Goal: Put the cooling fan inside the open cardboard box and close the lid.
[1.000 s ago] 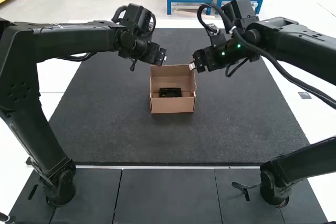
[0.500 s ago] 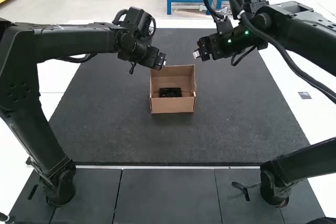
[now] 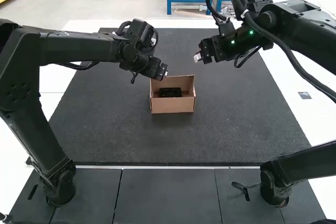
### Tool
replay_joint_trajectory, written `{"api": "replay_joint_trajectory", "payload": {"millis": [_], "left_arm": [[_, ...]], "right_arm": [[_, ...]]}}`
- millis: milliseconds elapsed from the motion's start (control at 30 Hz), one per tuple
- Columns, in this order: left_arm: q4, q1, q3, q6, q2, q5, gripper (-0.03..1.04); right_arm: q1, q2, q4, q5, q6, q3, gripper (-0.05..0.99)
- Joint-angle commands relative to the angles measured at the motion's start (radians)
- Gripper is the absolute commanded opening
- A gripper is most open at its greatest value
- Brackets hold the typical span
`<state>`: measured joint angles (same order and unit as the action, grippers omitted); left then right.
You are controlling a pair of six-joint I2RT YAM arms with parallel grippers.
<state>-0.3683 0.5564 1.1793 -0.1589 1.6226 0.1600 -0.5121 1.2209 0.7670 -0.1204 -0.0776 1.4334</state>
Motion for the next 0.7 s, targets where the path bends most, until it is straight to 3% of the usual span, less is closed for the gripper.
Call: {"api": "replay_joint_trajectory", "payload": {"millis": [0,267,500,667], "left_arm": [[0.000,0.004,-0.027,-0.018,0.002,-0.010,0.97],[0.022,0.005,-0.104,-0.034,-0.001,-0.028,0.97],[0.134,0.005,-0.150,-0.031,0.005,-0.028,0.97],[0.160,0.004,-0.150,-0.031,0.042,-0.030,0.97]], "right_arm": [[0.011,-0.029,0.008,-0.024,0.013,0.025,0.90],[0.011,-0.029,0.014,-0.024,0.019,0.032,0.90],[0.009,-0.041,0.022,-0.024,0.036,0.028,0.90],[0.011,-0.054,0.029,-0.022,0.041,0.027,0.90]]}}
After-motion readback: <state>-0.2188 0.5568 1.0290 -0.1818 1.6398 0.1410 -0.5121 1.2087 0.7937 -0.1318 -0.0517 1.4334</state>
